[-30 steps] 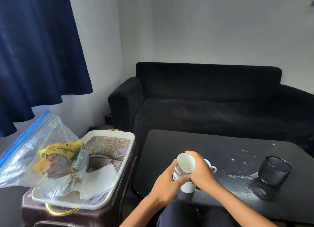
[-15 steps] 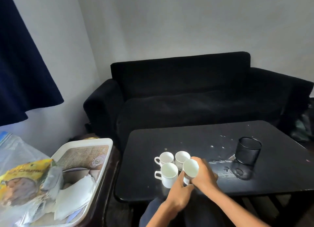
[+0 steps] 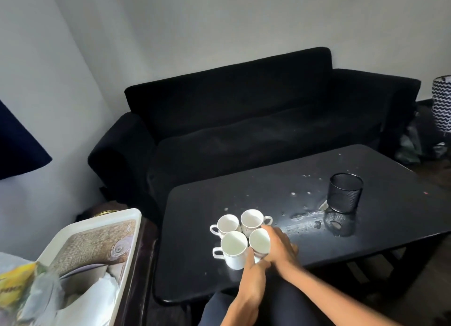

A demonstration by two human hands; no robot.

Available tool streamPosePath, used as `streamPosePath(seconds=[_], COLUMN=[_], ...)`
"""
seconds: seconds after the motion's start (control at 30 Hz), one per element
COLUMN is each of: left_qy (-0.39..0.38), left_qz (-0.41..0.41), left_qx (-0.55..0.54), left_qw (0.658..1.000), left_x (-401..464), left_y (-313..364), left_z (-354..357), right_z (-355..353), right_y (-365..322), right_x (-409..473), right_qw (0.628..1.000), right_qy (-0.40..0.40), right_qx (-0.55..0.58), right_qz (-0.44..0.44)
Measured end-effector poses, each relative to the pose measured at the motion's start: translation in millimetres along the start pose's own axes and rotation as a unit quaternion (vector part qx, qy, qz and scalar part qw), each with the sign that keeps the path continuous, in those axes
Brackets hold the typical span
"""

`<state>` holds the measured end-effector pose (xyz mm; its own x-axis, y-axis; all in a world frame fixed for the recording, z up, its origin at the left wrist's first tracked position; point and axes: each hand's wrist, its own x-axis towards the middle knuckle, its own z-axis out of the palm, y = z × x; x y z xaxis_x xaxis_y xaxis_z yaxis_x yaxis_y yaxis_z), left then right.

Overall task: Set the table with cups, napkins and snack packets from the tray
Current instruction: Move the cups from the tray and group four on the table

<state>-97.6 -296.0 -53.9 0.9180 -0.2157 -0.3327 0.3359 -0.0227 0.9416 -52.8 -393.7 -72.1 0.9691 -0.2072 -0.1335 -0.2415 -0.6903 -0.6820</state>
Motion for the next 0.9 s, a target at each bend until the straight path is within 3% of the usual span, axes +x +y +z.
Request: streamPosePath(seconds=[0.33, 0.4, 0.53, 0.67, 0.9], left_qy=[0.037, 0.046, 0.056, 0.109, 0.195], left_qz=[0.014, 0.010, -0.006, -0.033, 0.091], left_qx=[0.013, 0.027, 0.055, 0.016, 0.057], left_qw=[0.999, 0.999, 0.997, 0.993, 0.975], left_x=[8.2, 3.6, -6.4, -15.8, -12.1], left_y=[-4.3, -3.8, -4.4, -1.9, 25.9], left_z=[4.4, 5.9, 6.8, 10.6, -10.8], right_z=[7.8, 9.4, 7.3, -7.9, -10.3], right_y=[6.4, 7.8, 10.6, 6.0, -34.8], right_x=[11.3, 9.7, 0.9, -7.6, 11.8], right_qw=[0.999, 0.999, 0.997, 0.989, 0.967], right_qy=[-0.031, -0.032, 0.019, 0.074, 0.109], right_qx=[0.036, -0.019, -0.056, -0.050, -0.061], right_qz=[0.006, -0.019, -0.047, -0.115, -0.220])
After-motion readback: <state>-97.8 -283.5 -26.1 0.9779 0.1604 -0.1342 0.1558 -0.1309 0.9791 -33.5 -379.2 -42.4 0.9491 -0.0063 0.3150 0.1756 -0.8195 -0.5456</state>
